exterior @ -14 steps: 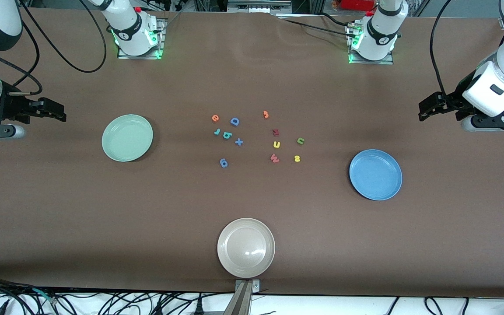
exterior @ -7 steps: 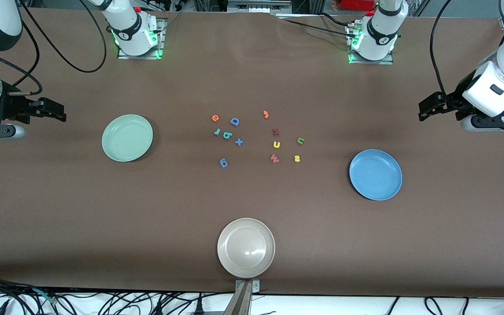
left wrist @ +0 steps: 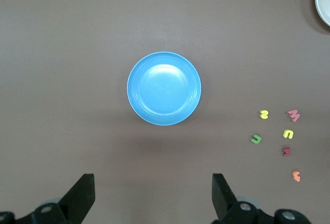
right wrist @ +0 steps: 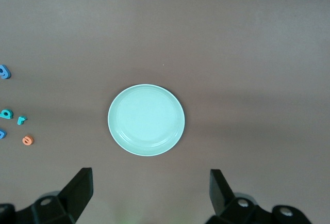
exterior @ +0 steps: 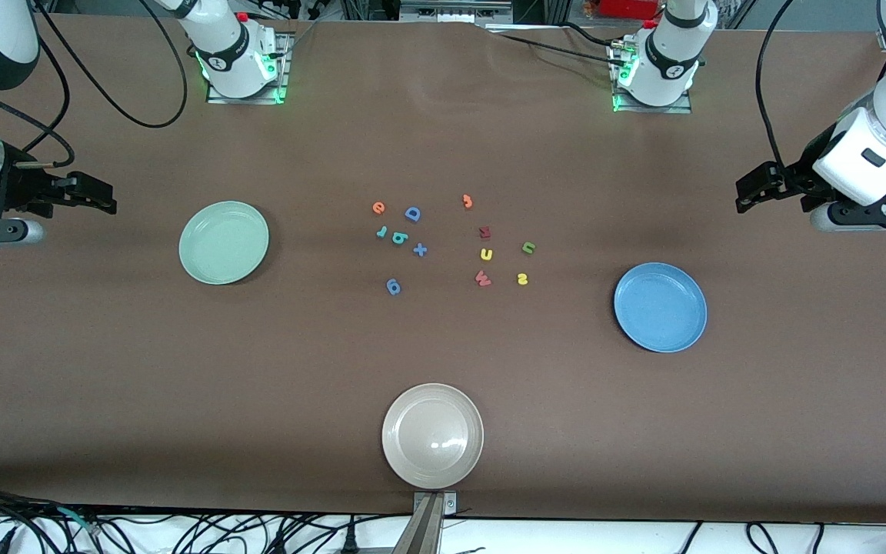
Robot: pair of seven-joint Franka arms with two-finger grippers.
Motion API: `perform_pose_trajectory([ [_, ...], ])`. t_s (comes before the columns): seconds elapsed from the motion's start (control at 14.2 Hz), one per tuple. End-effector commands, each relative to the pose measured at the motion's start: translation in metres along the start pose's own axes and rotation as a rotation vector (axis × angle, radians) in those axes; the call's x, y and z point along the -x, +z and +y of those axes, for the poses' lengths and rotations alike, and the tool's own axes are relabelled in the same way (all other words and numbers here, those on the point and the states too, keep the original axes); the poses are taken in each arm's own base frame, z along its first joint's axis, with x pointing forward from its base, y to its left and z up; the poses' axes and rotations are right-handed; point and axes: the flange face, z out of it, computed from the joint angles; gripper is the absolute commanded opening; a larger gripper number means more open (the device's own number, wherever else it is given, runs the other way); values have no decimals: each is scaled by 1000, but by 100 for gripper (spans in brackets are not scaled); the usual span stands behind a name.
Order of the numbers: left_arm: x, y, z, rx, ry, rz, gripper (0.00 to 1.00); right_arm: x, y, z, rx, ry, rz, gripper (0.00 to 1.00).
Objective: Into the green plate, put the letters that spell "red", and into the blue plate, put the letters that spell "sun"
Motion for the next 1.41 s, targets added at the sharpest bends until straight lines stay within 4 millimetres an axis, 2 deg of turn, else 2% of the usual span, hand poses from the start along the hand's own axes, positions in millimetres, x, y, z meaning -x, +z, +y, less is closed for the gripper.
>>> perform_pose_trajectory([
  [0.0,4,-8,-2,-17,7,1,100,4,-3,0,-18,15,-11,100],
  [0.7,4,-8,-3,-12,4,2,100,4,-4,0,-18,13,-9,100],
  [1.13,2,4,8,-4,17,-30,100,4,-4,0,-18,13,-11,100],
  [1.34,2,19,34,27,51,-65,100,4,-4,1,-18,15,-9,100],
])
